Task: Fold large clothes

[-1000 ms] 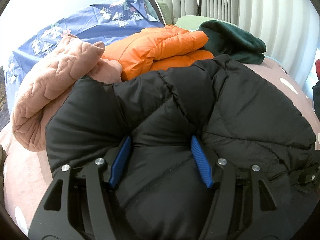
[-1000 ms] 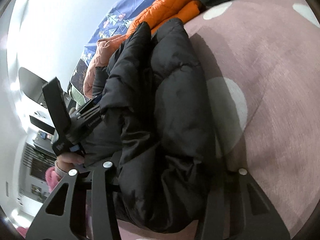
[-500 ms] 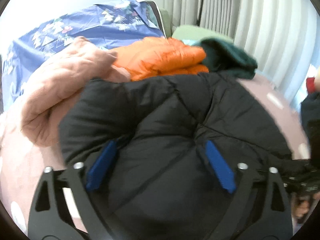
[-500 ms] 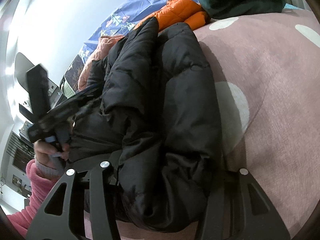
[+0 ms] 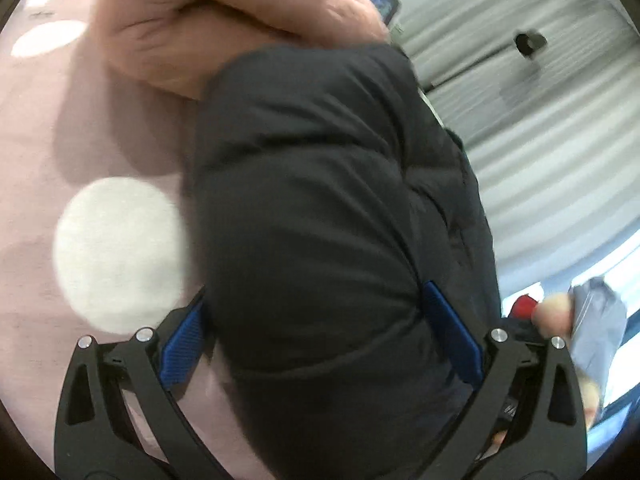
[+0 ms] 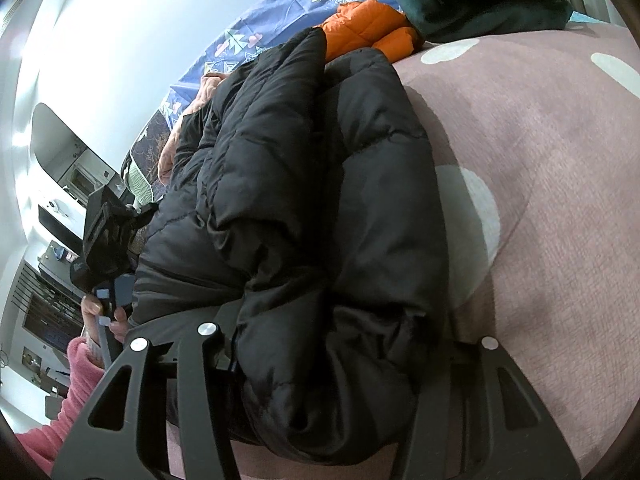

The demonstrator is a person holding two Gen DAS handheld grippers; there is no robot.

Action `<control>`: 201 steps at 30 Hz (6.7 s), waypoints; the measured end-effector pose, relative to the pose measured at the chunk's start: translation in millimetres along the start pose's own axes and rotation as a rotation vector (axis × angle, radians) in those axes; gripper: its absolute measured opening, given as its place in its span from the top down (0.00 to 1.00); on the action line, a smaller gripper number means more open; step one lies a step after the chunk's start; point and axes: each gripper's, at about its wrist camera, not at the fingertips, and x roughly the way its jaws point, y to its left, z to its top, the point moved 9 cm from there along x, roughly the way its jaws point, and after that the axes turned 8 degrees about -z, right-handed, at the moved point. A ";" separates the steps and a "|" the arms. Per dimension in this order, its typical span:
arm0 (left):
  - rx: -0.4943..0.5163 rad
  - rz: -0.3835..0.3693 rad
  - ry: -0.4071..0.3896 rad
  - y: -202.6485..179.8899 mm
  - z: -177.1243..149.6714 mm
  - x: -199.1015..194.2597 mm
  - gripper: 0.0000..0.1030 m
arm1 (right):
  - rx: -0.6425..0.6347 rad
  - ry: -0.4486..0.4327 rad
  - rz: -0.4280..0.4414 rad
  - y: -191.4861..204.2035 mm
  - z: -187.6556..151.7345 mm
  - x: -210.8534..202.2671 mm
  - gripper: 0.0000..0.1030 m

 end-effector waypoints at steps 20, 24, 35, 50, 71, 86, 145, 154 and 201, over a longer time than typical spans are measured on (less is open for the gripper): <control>0.418 0.193 -0.367 -122.8 -3.6 -210.9 0.54 | -0.329 -0.157 0.241 185.6 4.6 -82.5 0.71; 0.437 0.332 -0.456 -111.2 22.7 -280.9 0.53 | -0.418 -0.142 0.309 252.3 20.5 -58.0 0.71; 0.395 0.573 -0.526 -16.2 112.6 -339.1 0.54 | -0.473 -0.062 0.383 356.4 78.3 53.1 0.71; 0.238 0.842 -0.347 219.5 234.9 -260.5 0.40 | -0.507 -0.016 0.057 378.9 91.8 265.8 0.71; 0.270 0.970 -0.360 199.9 206.6 -278.5 0.12 | -0.565 -0.057 -0.016 341.5 54.8 191.9 0.35; 0.367 0.802 -0.410 50.0 6.7 -269.9 0.02 | -0.497 -0.173 -0.080 259.4 -0.6 27.2 0.29; 0.385 0.880 -0.505 -77.7 -135.6 -272.6 0.02 | -0.471 -0.422 -0.287 238.0 -63.0 -101.5 0.08; 0.370 0.885 -0.503 -74.8 -135.4 -273.0 0.02 | -0.467 -0.413 -0.293 235.0 -62.5 -98.4 0.08; 0.362 0.918 -0.425 -72.2 -141.4 -253.0 0.02 | -0.459 -0.395 -0.315 225.8 -58.7 -91.1 0.08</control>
